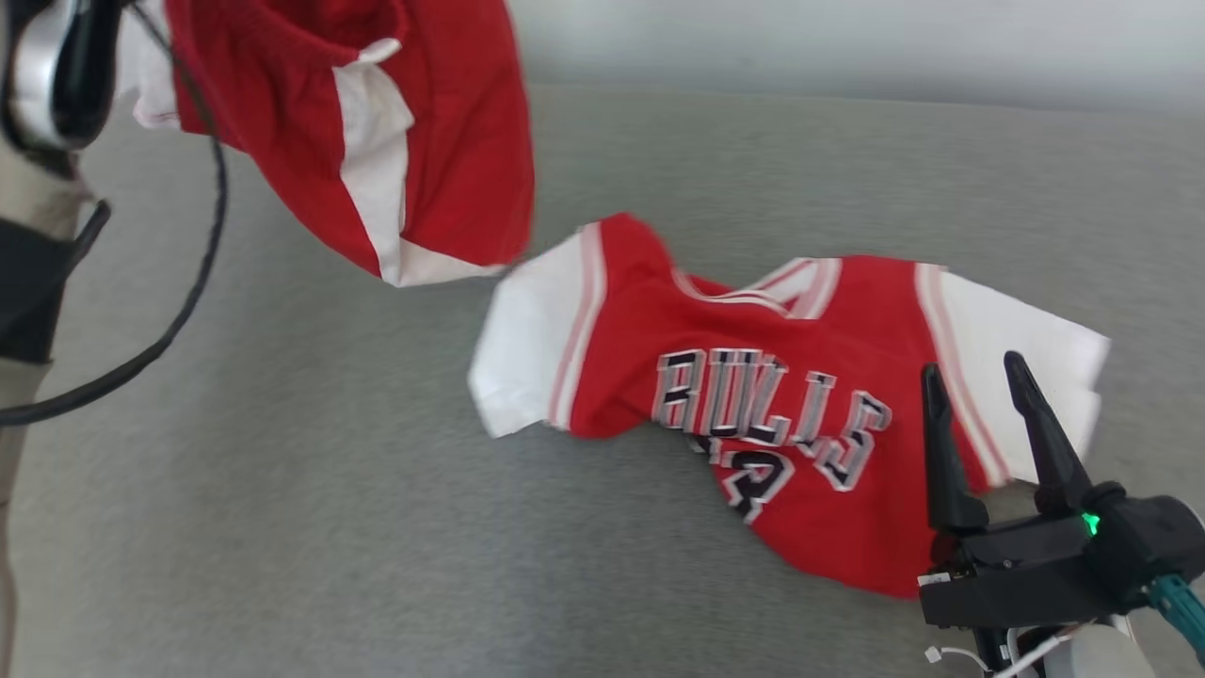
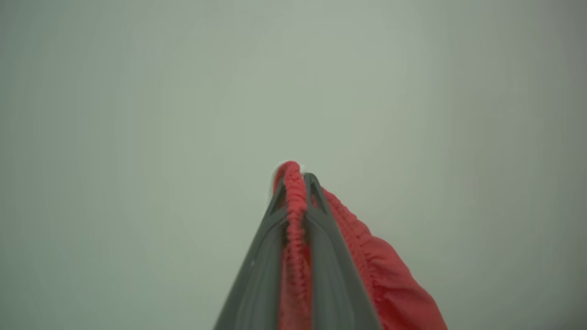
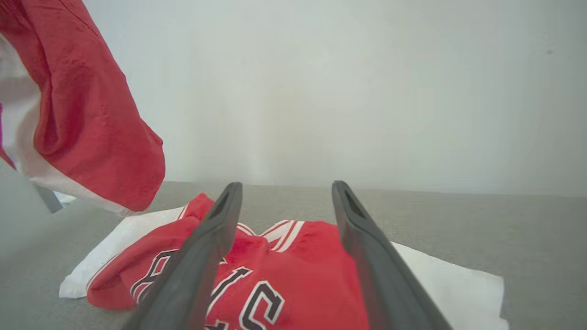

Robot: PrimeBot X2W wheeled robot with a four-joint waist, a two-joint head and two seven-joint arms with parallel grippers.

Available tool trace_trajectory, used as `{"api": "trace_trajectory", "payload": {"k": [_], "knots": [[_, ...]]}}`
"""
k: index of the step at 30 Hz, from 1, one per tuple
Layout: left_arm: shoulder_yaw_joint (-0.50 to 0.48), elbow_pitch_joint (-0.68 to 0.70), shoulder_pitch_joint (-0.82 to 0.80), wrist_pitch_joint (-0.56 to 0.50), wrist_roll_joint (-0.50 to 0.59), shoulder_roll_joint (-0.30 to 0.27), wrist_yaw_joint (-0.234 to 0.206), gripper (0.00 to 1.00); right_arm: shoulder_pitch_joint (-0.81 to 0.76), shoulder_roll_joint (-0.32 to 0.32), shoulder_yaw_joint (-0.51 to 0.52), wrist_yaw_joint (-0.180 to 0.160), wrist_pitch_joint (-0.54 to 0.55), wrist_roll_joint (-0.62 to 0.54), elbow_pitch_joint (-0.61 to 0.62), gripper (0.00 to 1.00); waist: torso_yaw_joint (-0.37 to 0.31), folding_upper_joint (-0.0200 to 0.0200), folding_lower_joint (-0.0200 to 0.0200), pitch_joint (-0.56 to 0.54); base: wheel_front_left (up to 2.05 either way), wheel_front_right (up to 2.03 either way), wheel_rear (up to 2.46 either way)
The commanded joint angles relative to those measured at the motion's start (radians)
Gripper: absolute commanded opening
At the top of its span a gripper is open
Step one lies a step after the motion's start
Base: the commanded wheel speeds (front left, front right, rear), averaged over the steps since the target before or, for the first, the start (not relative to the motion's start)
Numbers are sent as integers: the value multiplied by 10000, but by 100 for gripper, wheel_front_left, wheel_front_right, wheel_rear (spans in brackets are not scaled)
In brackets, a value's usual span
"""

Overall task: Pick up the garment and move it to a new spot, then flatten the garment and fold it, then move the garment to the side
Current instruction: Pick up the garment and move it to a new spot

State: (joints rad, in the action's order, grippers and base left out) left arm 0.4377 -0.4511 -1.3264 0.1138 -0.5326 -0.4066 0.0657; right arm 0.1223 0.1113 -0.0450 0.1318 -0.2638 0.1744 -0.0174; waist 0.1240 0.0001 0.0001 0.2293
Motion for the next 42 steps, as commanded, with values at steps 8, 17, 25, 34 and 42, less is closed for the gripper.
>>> {"api": "trace_trajectory", "payload": {"k": [8,17,25,34,42], "knots": [[-563,198,1029,378,-200,-873,-387,0,119,429,-247,-22,433,-179,617,100,2408,-1,-1,728,0,0,0],[-1263,170,1829,590,-458,-2036,-621,0,-41,688,-342,-22,859,-211,1313,100,2547,-1,-1,905,0,0,0],[-1515,-7,1735,638,-542,-2510,-653,0,-39,830,-283,-22,1075,-283,1768,100,2099,-1,-1,1096,0,0,0],[-1532,-829,2278,923,-669,-2363,-666,0,-6,998,-228,-22,1390,-376,2421,100,1634,-1,-1,1487,0,0,0],[-1476,-2247,3159,1370,-1017,-1458,-445,0,10,1318,-112,-22,1894,-544,3231,100,1345,-1,-1,1989,0,0,0]]}}
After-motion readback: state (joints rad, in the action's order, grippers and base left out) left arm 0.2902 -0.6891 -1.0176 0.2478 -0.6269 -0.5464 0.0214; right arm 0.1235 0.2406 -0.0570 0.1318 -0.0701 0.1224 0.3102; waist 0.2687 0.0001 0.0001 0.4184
